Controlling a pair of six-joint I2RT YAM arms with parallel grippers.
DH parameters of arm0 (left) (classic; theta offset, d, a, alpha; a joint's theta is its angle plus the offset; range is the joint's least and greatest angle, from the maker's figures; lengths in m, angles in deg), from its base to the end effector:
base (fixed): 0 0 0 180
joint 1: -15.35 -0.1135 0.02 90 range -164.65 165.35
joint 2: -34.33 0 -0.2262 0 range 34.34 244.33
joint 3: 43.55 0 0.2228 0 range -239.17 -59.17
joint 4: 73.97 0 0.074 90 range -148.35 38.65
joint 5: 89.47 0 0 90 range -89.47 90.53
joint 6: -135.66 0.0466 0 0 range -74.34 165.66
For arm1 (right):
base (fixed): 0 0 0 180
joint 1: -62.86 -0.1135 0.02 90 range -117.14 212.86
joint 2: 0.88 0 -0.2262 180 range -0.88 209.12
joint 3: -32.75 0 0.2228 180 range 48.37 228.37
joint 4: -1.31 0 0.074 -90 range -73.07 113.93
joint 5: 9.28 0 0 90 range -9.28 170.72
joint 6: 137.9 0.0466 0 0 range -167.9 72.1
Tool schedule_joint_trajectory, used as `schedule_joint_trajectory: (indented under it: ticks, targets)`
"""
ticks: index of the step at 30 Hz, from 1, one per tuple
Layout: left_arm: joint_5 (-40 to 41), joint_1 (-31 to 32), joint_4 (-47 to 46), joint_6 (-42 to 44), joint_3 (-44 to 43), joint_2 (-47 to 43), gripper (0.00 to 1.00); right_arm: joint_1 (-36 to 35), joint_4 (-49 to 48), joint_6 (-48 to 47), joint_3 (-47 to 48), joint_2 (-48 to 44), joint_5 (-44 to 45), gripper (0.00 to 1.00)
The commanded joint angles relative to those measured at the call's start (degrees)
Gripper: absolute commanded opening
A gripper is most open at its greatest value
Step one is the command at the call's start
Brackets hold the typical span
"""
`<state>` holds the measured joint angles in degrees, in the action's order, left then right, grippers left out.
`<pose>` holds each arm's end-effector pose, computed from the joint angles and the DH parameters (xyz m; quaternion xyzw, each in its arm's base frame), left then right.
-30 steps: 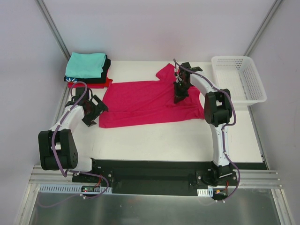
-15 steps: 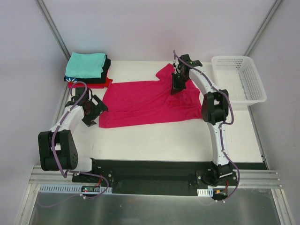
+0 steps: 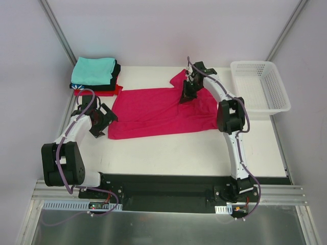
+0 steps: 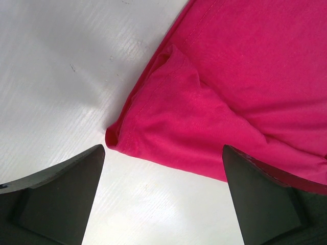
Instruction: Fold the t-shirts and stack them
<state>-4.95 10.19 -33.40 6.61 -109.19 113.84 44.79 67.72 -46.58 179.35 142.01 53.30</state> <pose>0.2645 0.0194 0.1846 -0.3444 0.8867 -0.1324 0.2785 0.4455 0.1679 0.1619 -0.1928 0.9259 0.2656 0.1872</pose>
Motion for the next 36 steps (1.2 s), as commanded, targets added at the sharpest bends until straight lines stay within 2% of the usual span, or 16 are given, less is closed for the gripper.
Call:
schedule_joint_trajectory:
  ticks: [1, 5, 7, 8, 11, 13, 14, 17, 19, 21, 22, 23, 28, 31, 36]
  targets:
    - [0.82, 0.51, 1.5, 1.52, -0.87, -2.07, 0.99, -0.83, -5.77, 1.93, 4.02, 1.16, -5.71, 0.01]
    - [0.47, 0.51, 1.94, 1.78, -0.34, -2.86, 0.99, -0.13, -10.0, 1.4, 6.74, 3.09, -7.2, 0.03]
    - [0.55, 0.51, 2.21, 1.78, -0.25, -3.21, 0.99, 0.57, -14.38, 2.97, 6.31, 3.8, -9.4, 0.1]
    - [0.55, 0.51, 2.38, 1.96, -0.17, -3.39, 0.99, 0.75, -15.62, 3.42, 5.96, 3.8, -10.19, 0.27]
    - [0.47, 0.51, 2.65, 2.13, -0.17, -3.48, 0.99, 1.1, -22.81, 6.32, 3.42, 2.48, -15.27, 0.54]
    - [0.38, 0.69, 3.0, 2.22, -0.25, -3.57, 0.99, 1.36, -26.87, 6.76, 3.23, 1.43, -17.48, 0.59]
    - [0.38, 0.77, 3.09, 2.4, -0.34, -3.83, 0.99, 1.54, -27.31, 6.59, 3.32, 0.99, -18.88, 0.65]
    - [0.03, 1.39, 3.35, 2.22, -0.25, -4.62, 0.99, 2.94, -24.87, 3.27, 1.13, -3.22, -18.38, 0.65]
    - [-0.32, 2.44, 3.44, 1.87, -0.34, -5.15, 0.99, 5.04, -19.34, -0.16, -3.08, -6.03, -14.96, 0.65]
    - [0.2, 6.91, 3.53, 1.08, -1.22, -5.41, 0.99, 6.89, -14.95, -4.36, -6.77, -10.43, -9.96, 0.61]
    - [0.38, 8.75, 3.61, 0.9, -1.66, -5.41, 0.99, 8.9, -14.06, -5.18, -11.49, -12.0, -8.28, 0.58]
    - [0.99, 12.86, 3.61, 0.29, -2.97, -4.98, 0.99, 9.88, -13.79, -6.06, -14.06, -14.54, -6.79, 0.54]
    - [0.11, 21.86, 3.61, -0.59, -7.02, -1.46, 0.99, 15.68, -15.62, -7.21, -27.86, -19.49, -3.34, 0.5]
    - [1.86, 25.03, 3.61, -1.03, -7.2, -0.23, 0.99, 16.66, -15.81, -6.69, -28.76, -19.49, -4.22, 0.47]
    - [5.11, 25.12, 3.79, -1.65, -3.77, -1.28, 0.99, 16.57, -15.54, -6.07, -27.18, -19.32, -5.8, 0.46]
